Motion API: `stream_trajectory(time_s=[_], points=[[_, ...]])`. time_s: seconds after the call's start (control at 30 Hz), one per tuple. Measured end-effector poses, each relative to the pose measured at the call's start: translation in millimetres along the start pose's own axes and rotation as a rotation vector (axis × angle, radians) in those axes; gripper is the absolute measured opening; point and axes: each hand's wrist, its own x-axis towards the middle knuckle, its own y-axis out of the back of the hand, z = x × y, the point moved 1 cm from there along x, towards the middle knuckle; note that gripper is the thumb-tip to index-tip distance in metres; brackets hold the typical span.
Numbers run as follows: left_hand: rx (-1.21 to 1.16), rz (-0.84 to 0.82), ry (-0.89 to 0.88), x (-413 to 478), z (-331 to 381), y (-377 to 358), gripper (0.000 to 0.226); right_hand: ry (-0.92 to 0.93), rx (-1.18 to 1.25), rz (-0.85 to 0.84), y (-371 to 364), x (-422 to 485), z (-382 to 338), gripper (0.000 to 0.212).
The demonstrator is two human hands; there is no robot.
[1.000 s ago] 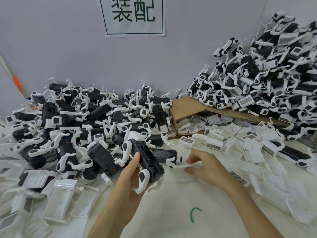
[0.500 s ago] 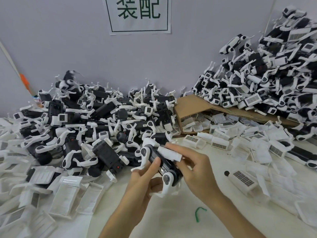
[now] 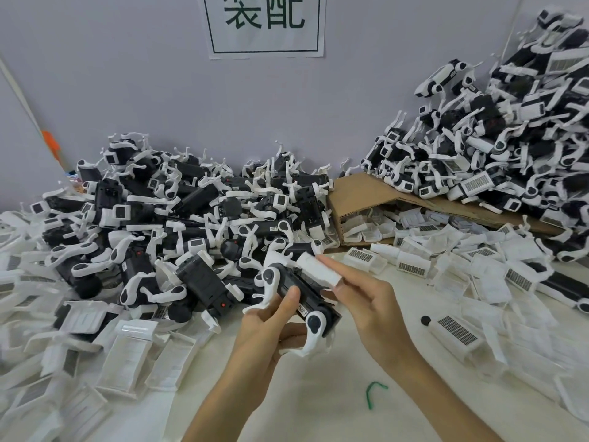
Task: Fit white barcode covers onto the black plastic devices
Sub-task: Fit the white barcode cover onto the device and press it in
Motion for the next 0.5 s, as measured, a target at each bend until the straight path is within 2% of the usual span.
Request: stream_trajectory(time_s=[0.17,0.5], points=[[0.022,0.027,0.007,2.9,-3.0,3.2,0.050,-0.076,-0.022,-0.181,-5.2,-4.7,0.2,0.048],[0.040,0.097,0.015,1.8,-3.7,5.6,0.045,-0.092,-0.094,-0.226,-6.0,-3.8,-1.0,0.049]])
